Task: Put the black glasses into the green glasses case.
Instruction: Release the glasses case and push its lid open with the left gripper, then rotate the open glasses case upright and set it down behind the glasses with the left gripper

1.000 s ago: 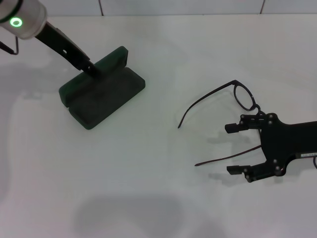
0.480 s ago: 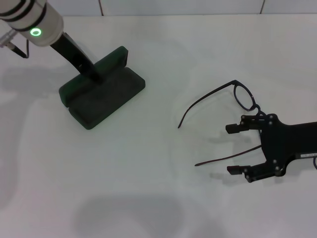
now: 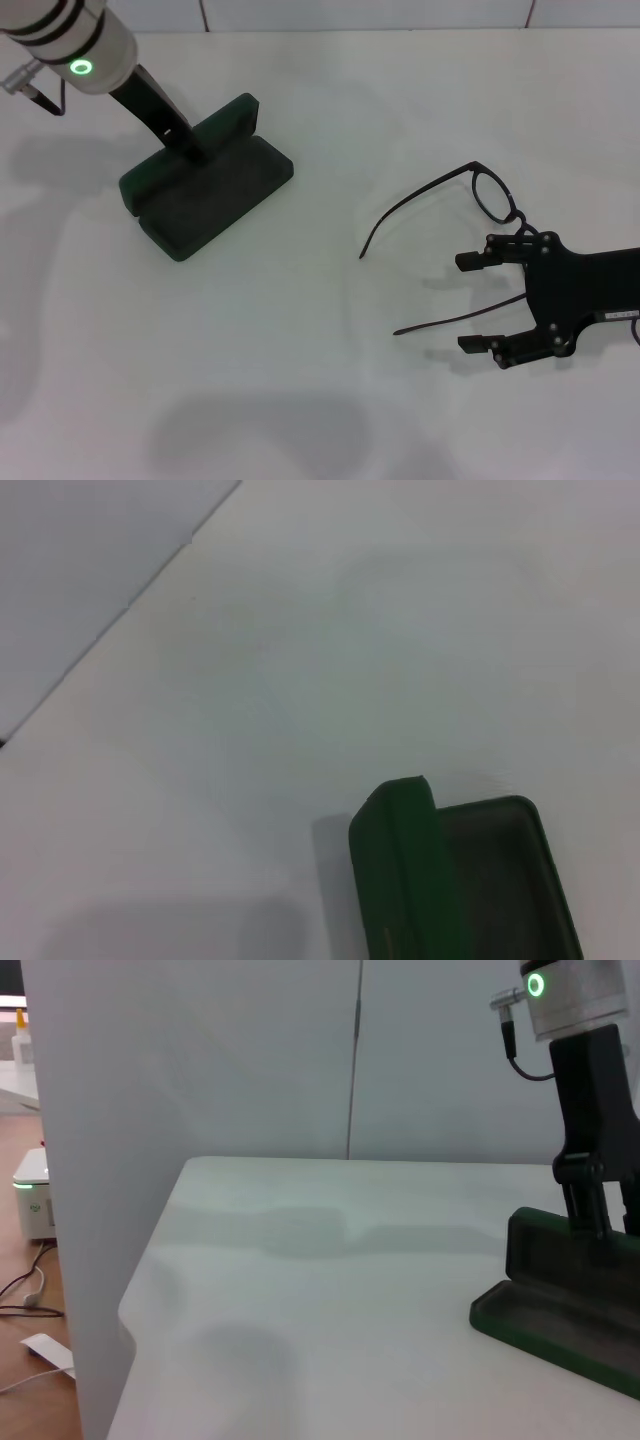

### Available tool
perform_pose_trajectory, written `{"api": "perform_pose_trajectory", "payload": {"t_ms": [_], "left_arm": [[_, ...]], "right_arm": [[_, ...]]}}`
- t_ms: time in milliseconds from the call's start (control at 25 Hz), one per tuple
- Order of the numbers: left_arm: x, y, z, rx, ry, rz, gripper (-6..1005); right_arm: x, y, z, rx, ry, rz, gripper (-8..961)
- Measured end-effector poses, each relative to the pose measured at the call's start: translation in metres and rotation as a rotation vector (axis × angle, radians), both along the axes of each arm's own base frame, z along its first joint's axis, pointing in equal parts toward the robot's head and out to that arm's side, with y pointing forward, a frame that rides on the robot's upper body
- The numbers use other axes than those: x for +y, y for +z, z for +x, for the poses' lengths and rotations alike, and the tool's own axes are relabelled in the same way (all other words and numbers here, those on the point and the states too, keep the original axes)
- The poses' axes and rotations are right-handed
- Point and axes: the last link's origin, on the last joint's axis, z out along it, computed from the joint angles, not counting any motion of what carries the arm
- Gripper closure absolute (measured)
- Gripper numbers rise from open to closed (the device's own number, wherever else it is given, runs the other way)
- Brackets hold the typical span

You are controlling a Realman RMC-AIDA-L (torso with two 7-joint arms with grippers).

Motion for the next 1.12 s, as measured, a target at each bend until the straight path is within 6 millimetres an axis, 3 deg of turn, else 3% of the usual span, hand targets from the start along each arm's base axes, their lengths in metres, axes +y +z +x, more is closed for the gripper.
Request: {"api": "perform_pose_trajectory", "payload": {"t_ms": [120, 360, 560, 880, 1120], "left_arm": [[-0.001, -0.002, 0.0, 0.008, -0.004, -0.007, 292], [-0.001, -0.003, 0.0, 0.009, -0.01, -0.012, 519], [-0.001, -0.004, 0.001, 0.008, -0.022, -0.021, 780], [-0.003, -0.007, 0.015, -0.008, -0.126, -0.08, 789], [-0.006, -0.012, 0.041, 0.012, -0.337, -0.221, 790]], "right_arm": [[0.0, 0.0, 0.0, 0.0, 0.0, 0.0, 102], [0.0, 0.0, 0.001, 0.0, -0.003, -0.001, 101], [0.0, 0.0, 0.001, 0.0, -0.004, 0.0, 103], [0.0, 0.001, 0.002, 0.0, -0.009, 0.003, 103], [-0.001, 0.001, 0.003, -0.001, -0.01, 0.003, 102]]}}
